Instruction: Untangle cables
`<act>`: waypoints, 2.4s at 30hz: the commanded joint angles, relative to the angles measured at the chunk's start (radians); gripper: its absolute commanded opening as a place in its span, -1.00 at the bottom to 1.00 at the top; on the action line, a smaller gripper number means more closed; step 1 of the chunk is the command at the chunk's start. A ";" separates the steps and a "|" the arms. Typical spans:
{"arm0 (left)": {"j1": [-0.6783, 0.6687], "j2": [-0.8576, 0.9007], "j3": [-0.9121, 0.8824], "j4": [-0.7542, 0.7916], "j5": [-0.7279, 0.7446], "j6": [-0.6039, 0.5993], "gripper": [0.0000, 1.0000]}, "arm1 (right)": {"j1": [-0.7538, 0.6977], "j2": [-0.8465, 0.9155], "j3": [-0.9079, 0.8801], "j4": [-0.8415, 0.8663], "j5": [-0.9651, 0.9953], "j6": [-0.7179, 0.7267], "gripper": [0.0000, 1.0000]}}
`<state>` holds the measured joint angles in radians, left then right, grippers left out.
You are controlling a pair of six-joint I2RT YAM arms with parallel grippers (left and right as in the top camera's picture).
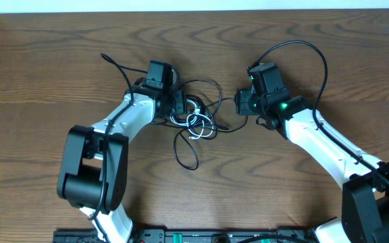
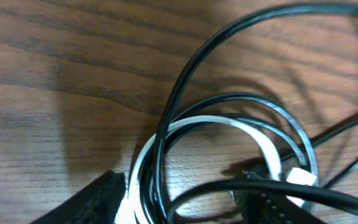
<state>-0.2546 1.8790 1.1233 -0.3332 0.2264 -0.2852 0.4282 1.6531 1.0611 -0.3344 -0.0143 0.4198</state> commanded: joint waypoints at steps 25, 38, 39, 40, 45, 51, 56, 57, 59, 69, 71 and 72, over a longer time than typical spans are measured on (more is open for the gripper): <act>-0.002 -0.441 0.072 -0.186 0.148 0.060 -0.85 | -0.082 0.001 0.005 -0.043 -0.064 -0.024 0.36; -0.042 -0.303 0.072 -0.036 0.317 -0.095 -0.85 | -0.084 0.001 0.005 0.039 -0.666 -0.155 0.47; -0.042 -0.303 0.072 -0.029 0.325 -0.119 -0.85 | -0.084 0.001 0.005 0.039 -0.661 -0.155 0.45; -0.043 -0.303 0.072 -0.004 0.383 -0.138 -0.85 | -0.084 0.001 0.005 0.036 -0.634 -0.155 0.38; -0.043 -0.303 0.072 0.051 0.575 -0.210 -0.85 | -0.073 0.001 0.005 -0.001 -0.435 -0.129 -0.60; -0.043 -0.303 0.072 -0.023 0.660 -0.206 -0.85 | -0.073 0.001 0.005 0.031 -0.328 -0.065 -0.87; -0.043 -0.303 0.072 -0.076 0.859 -0.106 -0.85 | -0.079 0.001 0.005 -0.051 -0.024 0.036 -0.95; -0.043 -0.303 0.072 -0.077 0.917 -0.070 -0.85 | -0.089 0.001 0.005 -0.104 0.105 0.108 -0.88; -0.027 -0.303 0.072 -0.078 0.852 -0.018 -0.85 | -0.106 0.001 0.005 -0.147 0.174 0.152 -0.88; 0.086 -0.303 0.072 -0.171 0.257 -0.018 -0.85 | -0.230 -0.011 0.005 -0.114 0.006 0.122 -0.66; 0.078 -0.303 0.072 -0.169 0.406 -0.017 -0.85 | -0.220 -0.012 0.005 -0.034 -0.378 -0.051 -0.28; 0.074 -0.303 0.072 -0.161 0.529 0.019 -0.85 | -0.205 -0.012 0.005 -0.019 -0.549 -0.092 -0.09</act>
<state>-0.1722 1.5757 1.1934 -0.5011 0.5671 -0.3157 0.2020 1.6539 1.0611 -0.3687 -0.1871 0.4576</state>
